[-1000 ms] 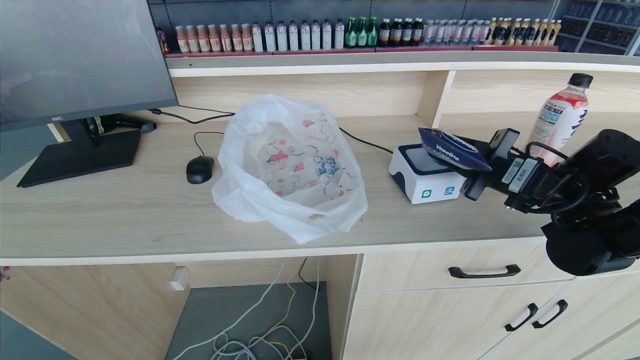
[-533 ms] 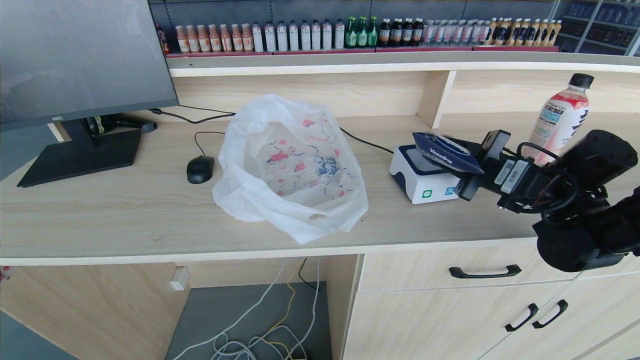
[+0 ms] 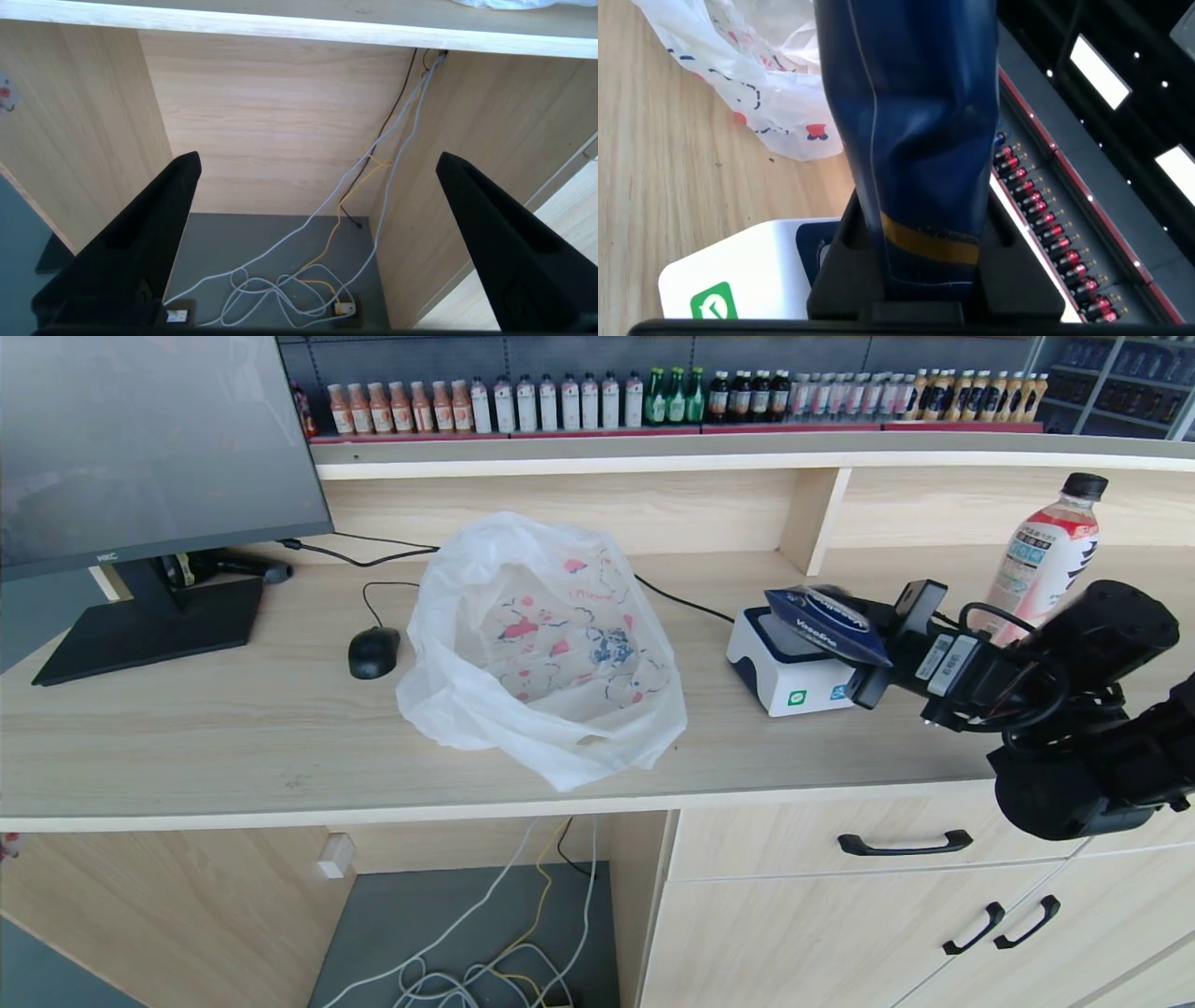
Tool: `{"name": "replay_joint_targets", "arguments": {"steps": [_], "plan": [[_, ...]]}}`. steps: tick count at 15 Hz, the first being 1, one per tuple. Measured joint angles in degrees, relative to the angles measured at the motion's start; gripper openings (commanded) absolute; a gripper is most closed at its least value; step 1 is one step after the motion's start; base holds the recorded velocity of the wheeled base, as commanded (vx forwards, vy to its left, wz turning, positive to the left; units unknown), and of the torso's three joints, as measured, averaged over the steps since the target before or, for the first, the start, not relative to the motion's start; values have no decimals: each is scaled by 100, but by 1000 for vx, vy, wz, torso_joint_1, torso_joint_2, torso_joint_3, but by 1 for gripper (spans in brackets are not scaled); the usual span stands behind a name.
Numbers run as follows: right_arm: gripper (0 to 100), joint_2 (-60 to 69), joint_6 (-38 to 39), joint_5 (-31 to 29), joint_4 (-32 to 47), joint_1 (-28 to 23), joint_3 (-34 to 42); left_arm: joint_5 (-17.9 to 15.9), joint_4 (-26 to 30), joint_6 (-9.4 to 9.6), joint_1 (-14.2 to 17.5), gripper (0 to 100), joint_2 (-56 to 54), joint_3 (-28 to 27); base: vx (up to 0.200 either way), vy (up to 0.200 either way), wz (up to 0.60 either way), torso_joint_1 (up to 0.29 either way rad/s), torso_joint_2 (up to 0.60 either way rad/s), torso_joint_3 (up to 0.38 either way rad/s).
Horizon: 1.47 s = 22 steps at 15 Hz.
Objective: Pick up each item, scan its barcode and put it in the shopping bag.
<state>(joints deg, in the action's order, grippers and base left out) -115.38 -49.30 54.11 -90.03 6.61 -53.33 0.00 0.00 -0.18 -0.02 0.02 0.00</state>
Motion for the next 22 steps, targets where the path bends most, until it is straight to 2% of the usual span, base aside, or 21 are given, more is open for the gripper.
{"name": "replay_joint_targets", "arguments": {"steps": [11,17,20,22], "plan": [[0,37,-5,-107,9,22,138,-2,0,0,2,100,0,0,0,0,0,0,0,0],[0,411,817,-1142,22,96,204,0,2,0,-2,100,0,0,0,0,0,0,0,0],[0,712,1263,-1914,17,542,284,0,0,0,-2,100,0,0,0,0,0,0,0,0],[0,940,1703,-2714,15,1097,450,0,0,2,2,100,0,0,0,0,0,0,0,0]]}}
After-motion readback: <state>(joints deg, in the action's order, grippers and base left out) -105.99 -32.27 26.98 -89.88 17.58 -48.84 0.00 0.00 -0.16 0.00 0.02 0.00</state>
